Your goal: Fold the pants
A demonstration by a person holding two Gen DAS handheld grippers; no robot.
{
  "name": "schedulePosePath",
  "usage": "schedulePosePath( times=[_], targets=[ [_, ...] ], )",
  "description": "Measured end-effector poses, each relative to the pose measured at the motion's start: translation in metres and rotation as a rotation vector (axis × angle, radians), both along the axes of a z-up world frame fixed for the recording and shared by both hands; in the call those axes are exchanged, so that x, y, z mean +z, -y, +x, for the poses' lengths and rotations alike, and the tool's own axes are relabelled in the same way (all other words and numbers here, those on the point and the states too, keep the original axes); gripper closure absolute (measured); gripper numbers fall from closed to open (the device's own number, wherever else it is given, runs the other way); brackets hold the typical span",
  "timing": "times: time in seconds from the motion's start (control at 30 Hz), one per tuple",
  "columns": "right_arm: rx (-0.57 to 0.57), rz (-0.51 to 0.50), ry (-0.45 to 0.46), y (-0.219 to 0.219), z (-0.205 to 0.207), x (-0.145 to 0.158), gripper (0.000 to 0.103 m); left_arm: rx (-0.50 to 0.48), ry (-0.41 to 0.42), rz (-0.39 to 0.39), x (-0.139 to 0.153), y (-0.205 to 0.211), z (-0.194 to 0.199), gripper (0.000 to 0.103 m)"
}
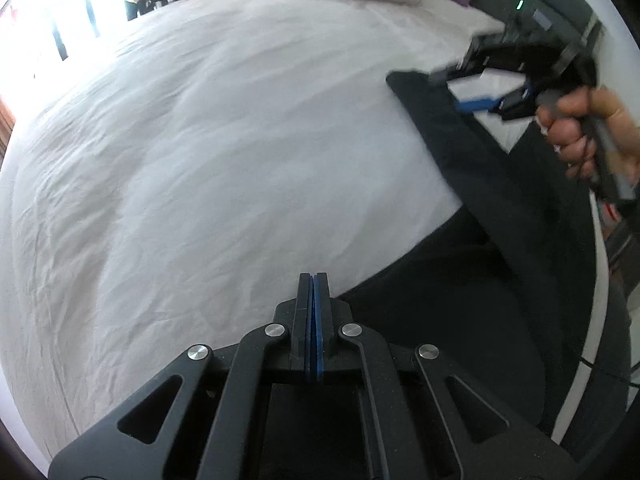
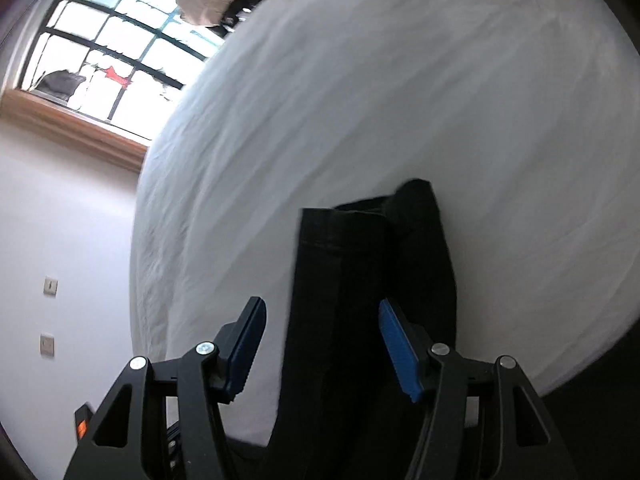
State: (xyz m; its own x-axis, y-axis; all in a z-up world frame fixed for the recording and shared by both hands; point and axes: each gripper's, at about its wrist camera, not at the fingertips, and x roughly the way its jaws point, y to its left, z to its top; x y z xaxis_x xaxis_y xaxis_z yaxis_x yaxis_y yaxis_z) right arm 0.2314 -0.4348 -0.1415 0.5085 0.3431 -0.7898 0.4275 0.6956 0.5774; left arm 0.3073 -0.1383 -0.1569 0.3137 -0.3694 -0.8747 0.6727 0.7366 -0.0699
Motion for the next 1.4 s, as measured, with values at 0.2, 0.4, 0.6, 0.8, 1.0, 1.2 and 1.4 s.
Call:
schedulePosePath(
  times=[0.2, 0.4, 0.6, 0.8, 1.0, 1.2, 1.4],
  targets=[
    [-0.026, 0.064, 0.014, 0.006, 0.006, -0.016, 0.040, -0.007, -0.026, -0.022, 0.006, 0.000, -0.002, 0.103],
    [-0.027, 0.143, 0.042, 0.012, 0.014, -0.026, 0.082, -0.004, -0.062, -0.011, -0.002, -0.005, -0.011, 0.103],
    [0.021, 0.092, 0.085, 0.003, 0.013, -0.016, 0.095, 0.002, -0.065, -0.005, 0.000, -0.004, -0.013, 0.103],
    [0.007, -0.063, 0.160, 0.003, -0.006, 0.025, 0.097, 0.011, -0.063, 0.015, -0.004, 0.003, -0.016, 0.103],
    [-0.117, -0.138, 0.249, 0.041, -0.075, 0.065, 0.098, 0.050, -0.072, 0.023, -0.003, 0.007, -0.018, 0.103],
    [-0.291, -0.159, 0.221, 0.096, -0.169, 0.055, 0.099, 0.101, -0.060, 0.047, -0.006, 0.017, -0.019, 0.103],
    [-0.407, -0.176, 0.153, 0.114, -0.229, 0.022, 0.099, 0.152, -0.026, 0.062, -0.007, 0.022, -0.026, 0.103]
  ],
)
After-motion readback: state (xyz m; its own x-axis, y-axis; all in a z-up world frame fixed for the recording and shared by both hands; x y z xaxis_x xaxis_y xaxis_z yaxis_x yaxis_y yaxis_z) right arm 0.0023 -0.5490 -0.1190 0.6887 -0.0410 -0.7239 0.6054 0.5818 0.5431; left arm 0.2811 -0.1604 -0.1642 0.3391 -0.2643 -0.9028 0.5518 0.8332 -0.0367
